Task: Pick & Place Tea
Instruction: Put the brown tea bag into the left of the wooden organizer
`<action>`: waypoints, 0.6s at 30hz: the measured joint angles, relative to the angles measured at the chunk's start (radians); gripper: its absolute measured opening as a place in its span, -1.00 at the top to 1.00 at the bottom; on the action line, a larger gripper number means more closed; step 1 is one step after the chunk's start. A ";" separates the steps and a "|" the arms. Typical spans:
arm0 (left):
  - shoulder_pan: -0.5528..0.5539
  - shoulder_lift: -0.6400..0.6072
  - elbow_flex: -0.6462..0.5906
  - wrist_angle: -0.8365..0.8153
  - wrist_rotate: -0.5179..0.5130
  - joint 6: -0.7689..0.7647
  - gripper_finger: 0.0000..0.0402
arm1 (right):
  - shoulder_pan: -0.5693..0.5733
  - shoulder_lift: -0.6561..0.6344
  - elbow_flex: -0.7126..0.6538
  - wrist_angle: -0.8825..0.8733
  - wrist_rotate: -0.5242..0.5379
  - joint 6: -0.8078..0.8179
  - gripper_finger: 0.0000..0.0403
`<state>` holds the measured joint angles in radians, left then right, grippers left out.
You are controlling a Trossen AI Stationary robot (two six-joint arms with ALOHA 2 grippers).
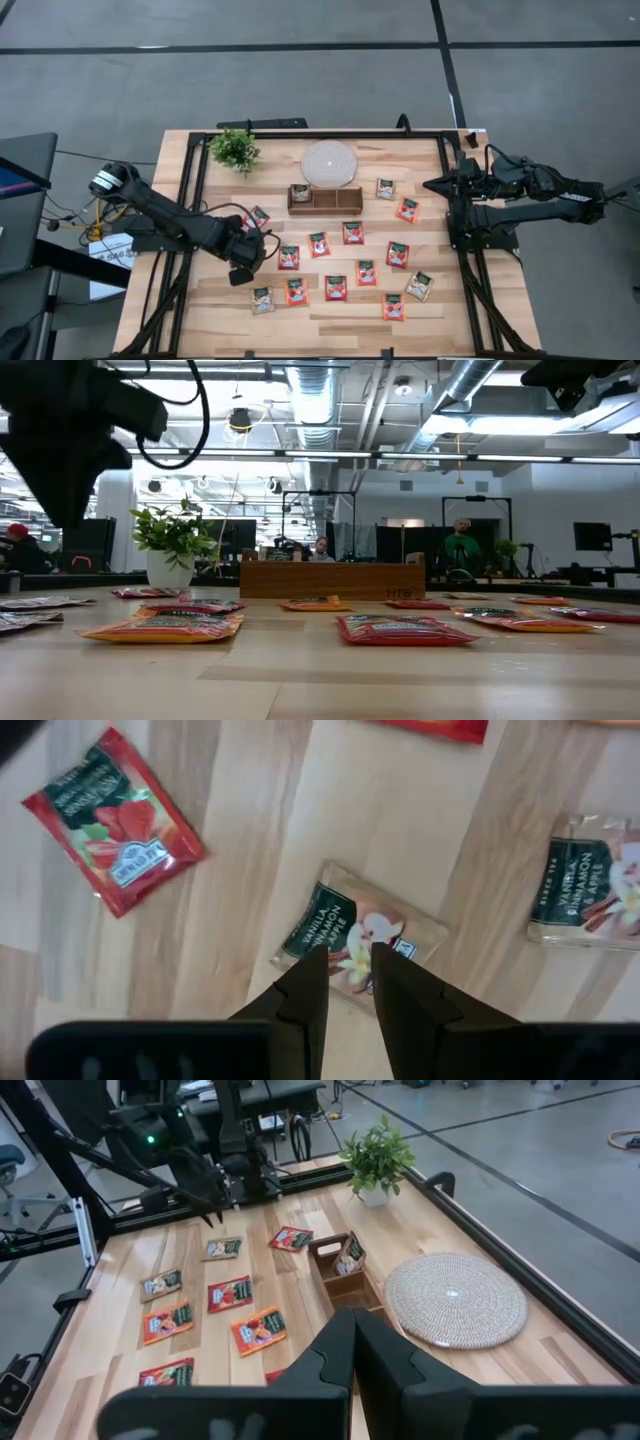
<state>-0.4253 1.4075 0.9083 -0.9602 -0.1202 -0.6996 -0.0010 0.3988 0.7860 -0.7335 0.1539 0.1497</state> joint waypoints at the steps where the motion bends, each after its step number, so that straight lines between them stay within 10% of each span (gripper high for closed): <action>1: 0.001 0.000 -0.016 0.025 -0.001 0.000 0.64 | 0.000 0.000 0.000 0.000 0.000 0.000 1.00; 18: 0.024 0.000 -0.106 0.123 -0.049 0.127 0.64 | 0.000 0.000 0.000 0.000 0.000 0.000 1.00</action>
<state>-0.4014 1.4075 0.8021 -0.8377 -0.1696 -0.5731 -0.0010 0.3988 0.7860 -0.7335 0.1539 0.1499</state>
